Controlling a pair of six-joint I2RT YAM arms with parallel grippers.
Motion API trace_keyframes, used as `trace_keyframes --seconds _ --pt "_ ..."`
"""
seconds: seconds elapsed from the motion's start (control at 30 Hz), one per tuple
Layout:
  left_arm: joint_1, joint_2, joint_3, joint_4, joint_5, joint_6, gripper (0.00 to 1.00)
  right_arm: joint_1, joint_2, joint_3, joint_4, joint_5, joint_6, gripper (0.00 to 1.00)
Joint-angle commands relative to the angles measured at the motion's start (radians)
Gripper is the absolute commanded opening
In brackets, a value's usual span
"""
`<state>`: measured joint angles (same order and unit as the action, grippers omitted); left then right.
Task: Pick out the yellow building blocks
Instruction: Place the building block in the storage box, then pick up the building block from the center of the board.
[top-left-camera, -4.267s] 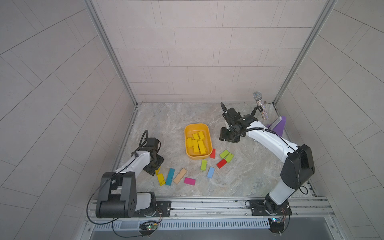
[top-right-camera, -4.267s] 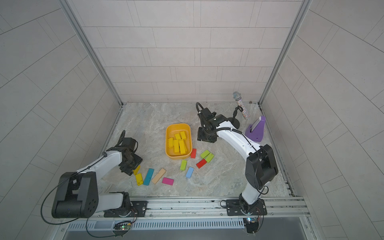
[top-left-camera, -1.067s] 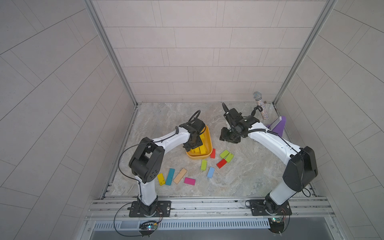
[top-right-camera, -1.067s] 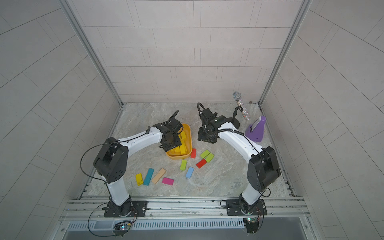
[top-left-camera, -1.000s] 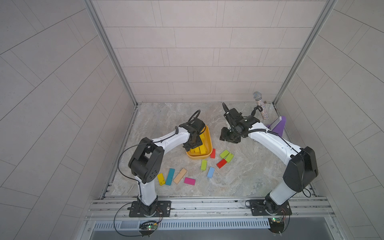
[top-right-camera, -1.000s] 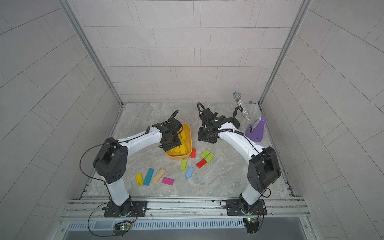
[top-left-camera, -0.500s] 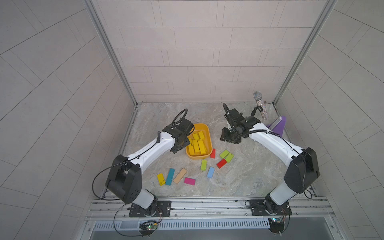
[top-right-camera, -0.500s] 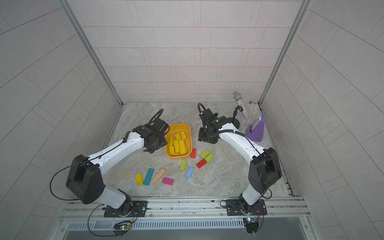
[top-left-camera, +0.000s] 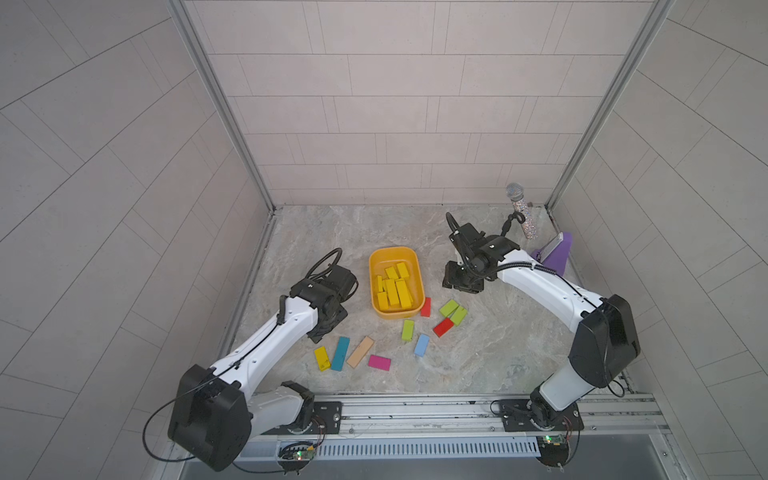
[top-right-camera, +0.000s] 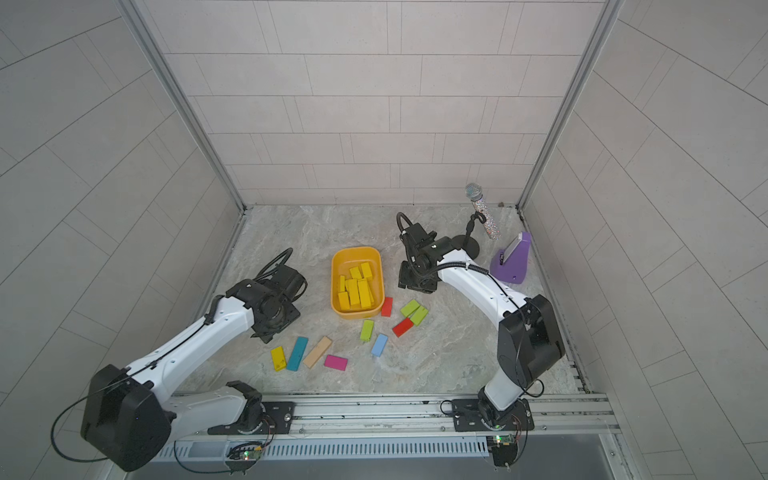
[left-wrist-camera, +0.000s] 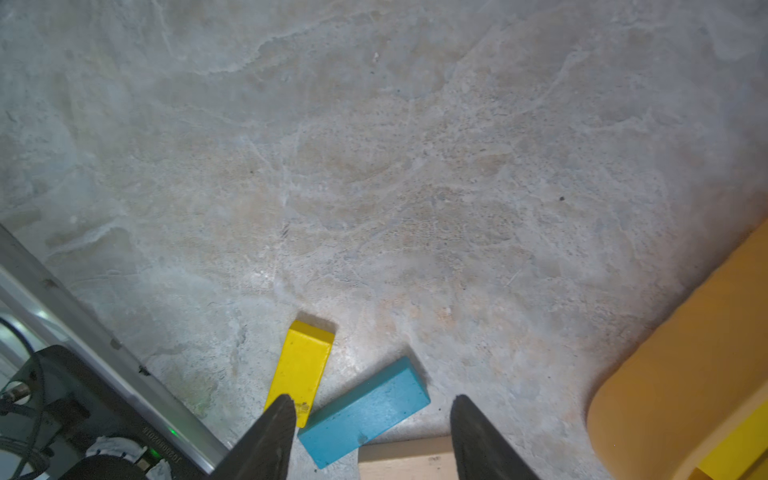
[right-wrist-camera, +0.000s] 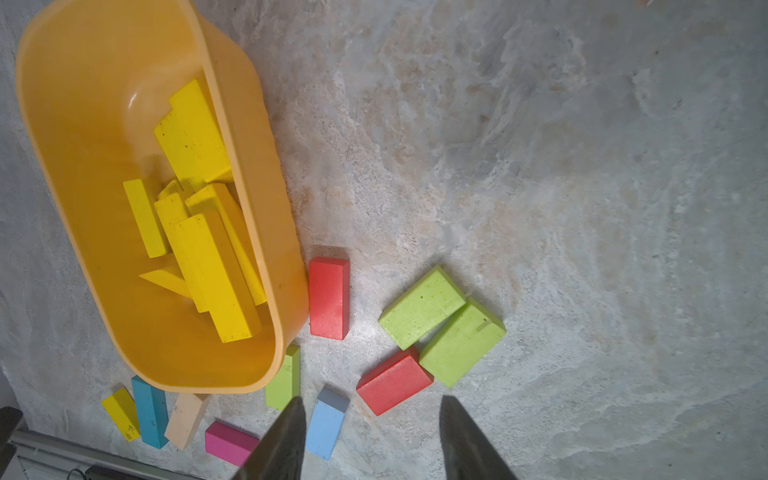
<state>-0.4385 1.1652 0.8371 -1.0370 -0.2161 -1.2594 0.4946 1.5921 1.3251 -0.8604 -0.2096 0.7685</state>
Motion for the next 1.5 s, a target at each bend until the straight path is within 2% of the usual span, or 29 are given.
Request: trace_keyframes --seconds 0.0,0.23,0.5,0.77,1.3,1.47 --pt "0.009 -0.041 -0.068 -0.069 -0.029 -0.054 0.66 -0.004 -0.055 -0.026 0.0 0.022 0.025 0.54" --pt "0.013 -0.077 -0.162 -0.043 0.019 -0.067 0.68 -0.003 -0.095 -0.064 0.003 0.038 0.038 0.54" --pt "0.014 -0.038 -0.227 0.046 0.077 -0.022 0.69 0.0 -0.104 -0.087 0.011 0.034 0.046 0.54" --pt "0.023 -0.007 -0.284 0.159 0.11 -0.009 0.63 0.002 -0.127 -0.106 0.007 0.042 0.048 0.54" --pt "0.06 0.09 -0.332 0.264 0.132 0.044 0.54 0.002 -0.153 -0.123 -0.002 0.049 0.057 0.54" --pt "0.075 0.087 -0.327 0.267 0.151 0.071 0.45 0.004 -0.162 -0.124 -0.005 0.05 0.061 0.54"
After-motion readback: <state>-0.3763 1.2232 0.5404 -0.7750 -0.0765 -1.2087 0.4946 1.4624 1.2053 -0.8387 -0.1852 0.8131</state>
